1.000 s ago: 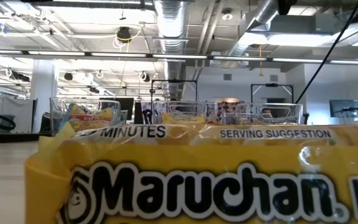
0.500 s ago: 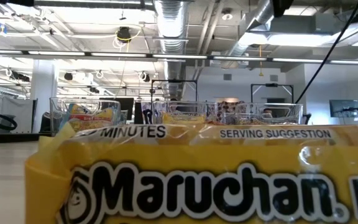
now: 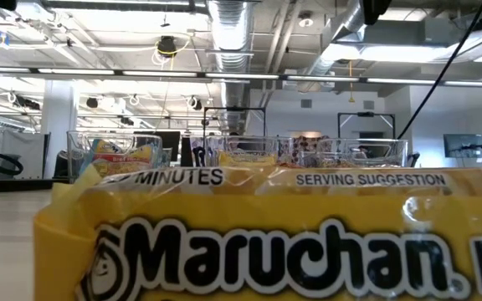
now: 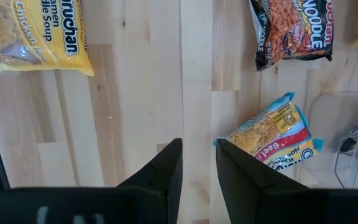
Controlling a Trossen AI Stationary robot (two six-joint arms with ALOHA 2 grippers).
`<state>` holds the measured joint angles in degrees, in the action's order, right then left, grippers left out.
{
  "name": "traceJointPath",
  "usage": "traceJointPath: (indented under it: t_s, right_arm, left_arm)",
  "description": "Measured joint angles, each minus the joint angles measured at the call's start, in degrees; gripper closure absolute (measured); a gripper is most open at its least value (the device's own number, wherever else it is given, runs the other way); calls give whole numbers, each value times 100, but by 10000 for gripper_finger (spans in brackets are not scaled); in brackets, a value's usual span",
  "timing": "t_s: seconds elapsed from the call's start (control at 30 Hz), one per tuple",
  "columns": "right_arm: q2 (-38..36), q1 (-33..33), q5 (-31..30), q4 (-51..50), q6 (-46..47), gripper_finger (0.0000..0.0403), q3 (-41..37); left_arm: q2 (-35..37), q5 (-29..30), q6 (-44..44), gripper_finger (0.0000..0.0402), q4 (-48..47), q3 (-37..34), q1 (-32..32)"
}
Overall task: Sort Maruchan noodles
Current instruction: Put the black noodle pack into the right transparent bin
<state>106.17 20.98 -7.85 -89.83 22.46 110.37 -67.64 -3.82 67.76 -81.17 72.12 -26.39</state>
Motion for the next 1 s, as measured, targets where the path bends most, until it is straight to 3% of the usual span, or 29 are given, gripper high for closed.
traceJointPath:
  t_s: [0.2, 0.33, 0.6, 0.73, 1.0]
  right_arm:
    - [0, 1, -114, 14, -56, 280, 0]
    - [0, 0, -422, 13, -95, 280, 0]
    - [0, -16, -445, 13, -196, 280, 0]
    - [0, -16, -443, 33, -195, 280, 0]
    - [2, -16, -436, 38, -195, 280, 0]
  left_arm:
    - [0, 0, 26, 233, -242, 0, 0]
    - [0, 13, 557, 224, -201, 0, -3]
    - [-98, 677, 1842, 224, 730, 4, -604]
    - [-441, 829, 2207, 223, 926, 4, -966]
    - [-1490, 470, 2357, 223, 1100, 4, -1401]
